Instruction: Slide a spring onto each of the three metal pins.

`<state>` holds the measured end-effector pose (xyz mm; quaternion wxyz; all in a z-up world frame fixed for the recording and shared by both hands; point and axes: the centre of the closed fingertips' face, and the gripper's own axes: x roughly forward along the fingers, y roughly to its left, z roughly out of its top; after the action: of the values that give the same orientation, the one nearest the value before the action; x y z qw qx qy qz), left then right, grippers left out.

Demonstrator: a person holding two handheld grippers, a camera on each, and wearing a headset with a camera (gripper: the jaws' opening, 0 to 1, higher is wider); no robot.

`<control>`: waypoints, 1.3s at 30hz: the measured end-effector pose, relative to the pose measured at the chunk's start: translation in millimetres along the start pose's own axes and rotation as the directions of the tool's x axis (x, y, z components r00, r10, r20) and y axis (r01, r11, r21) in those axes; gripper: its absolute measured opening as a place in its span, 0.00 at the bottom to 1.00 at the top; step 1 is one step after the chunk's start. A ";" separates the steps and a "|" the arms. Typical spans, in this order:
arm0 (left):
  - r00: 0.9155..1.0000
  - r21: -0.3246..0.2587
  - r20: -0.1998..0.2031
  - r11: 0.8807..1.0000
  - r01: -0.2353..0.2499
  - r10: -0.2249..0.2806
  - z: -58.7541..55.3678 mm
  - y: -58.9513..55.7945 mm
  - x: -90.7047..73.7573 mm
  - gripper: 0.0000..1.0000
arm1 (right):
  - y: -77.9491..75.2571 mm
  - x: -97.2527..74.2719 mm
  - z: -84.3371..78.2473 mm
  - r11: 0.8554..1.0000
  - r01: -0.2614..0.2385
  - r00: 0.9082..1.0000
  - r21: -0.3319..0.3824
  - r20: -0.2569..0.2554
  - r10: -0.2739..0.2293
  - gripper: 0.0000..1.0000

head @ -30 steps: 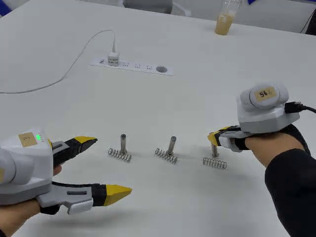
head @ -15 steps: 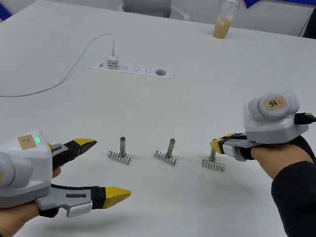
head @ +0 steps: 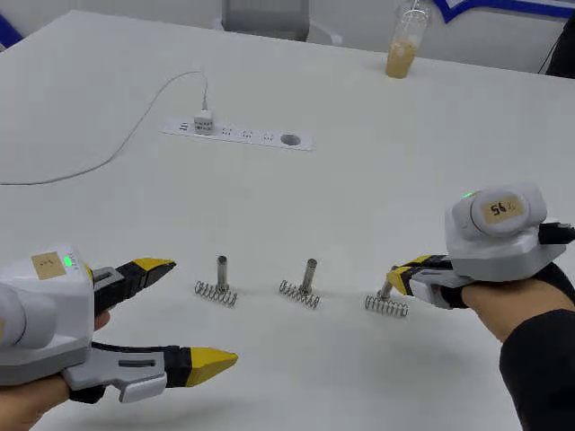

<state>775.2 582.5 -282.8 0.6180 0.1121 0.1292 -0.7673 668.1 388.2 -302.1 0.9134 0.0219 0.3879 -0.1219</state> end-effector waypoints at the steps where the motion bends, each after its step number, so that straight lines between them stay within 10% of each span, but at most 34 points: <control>1: 1.000 0.000 0.000 1.000 0.001 -0.001 -0.1 -0.4 0.1 0.86 | 0.4 0.0 -0.1 1.000 0.000 1.000 -0.002 0.000 0.000 0.09; 27: 1.000 0.001 -0.001 1.000 0.002 -0.002 -0.9 -2.9 -0.2 0.86 | -6.5 -17.3 -10.4 0.995 -0.062 0.998 -0.078 0.021 0.063 0.15; 39: 1.000 0.005 -0.004 1.000 0.008 -0.008 -0.1 -5.3 1.3 0.86 | 7.2 -9.6 -31.0 0.946 -0.216 0.976 -0.243 -0.052 0.210 0.16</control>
<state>769.7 582.4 -283.1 0.6146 0.1146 0.1289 -0.7698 641.6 401.3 -317.2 0.9118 -0.0486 0.4069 0.0269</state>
